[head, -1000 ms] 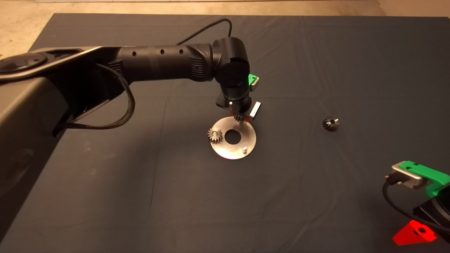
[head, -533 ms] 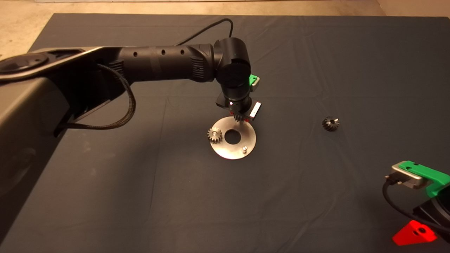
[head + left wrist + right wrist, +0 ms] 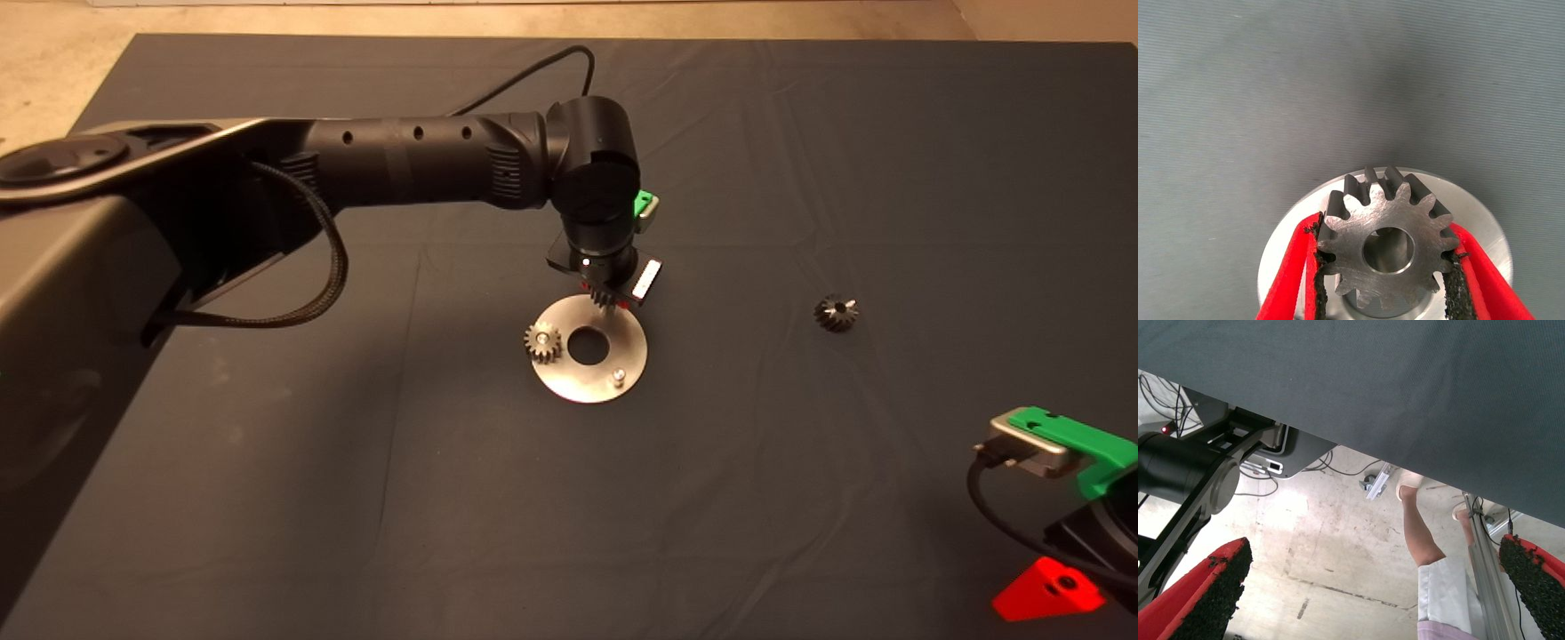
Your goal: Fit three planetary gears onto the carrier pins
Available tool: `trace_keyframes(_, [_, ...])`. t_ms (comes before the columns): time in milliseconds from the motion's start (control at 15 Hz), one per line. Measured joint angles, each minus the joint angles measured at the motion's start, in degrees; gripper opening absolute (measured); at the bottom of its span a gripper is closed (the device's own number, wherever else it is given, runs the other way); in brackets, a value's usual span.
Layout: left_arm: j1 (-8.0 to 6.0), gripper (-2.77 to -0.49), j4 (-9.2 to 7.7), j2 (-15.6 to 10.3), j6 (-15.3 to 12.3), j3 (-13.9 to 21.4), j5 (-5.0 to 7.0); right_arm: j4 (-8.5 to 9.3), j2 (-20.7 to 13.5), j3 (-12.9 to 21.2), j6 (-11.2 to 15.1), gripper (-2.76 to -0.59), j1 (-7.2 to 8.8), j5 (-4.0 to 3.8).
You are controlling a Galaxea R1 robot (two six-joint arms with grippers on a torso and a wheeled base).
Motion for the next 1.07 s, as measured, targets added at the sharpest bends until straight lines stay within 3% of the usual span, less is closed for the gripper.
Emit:
trace_keyframes(333, [0.13, -2.41, 0.92, 0.0, -0.2, 0.9, 0.50, -0.01, 0.0, 0.0, 0.0, -0.61, -0.02, 0.00])
trace_keyframes(667, [0.44, -2.41, 1.90, -0.4, -4.4, 3.3, 1.93, 0.00, 0.0, 0.0, 0.0, -0.61, 0.00, -0.01])
trace_keyframes(933, [0.63, -2.41, 2.40, -0.4, -5.4, 3.9, 1.90, 0.00, 0.0, 0.0, 0.0, -0.61, 0.00, -0.01])
trace_keyframes(1067, [0.66, -2.41, 2.40, -0.5, -5.6, 3.9, 1.24, -0.02, 0.0, 0.0, 0.0, -0.61, 0.00, -0.01])
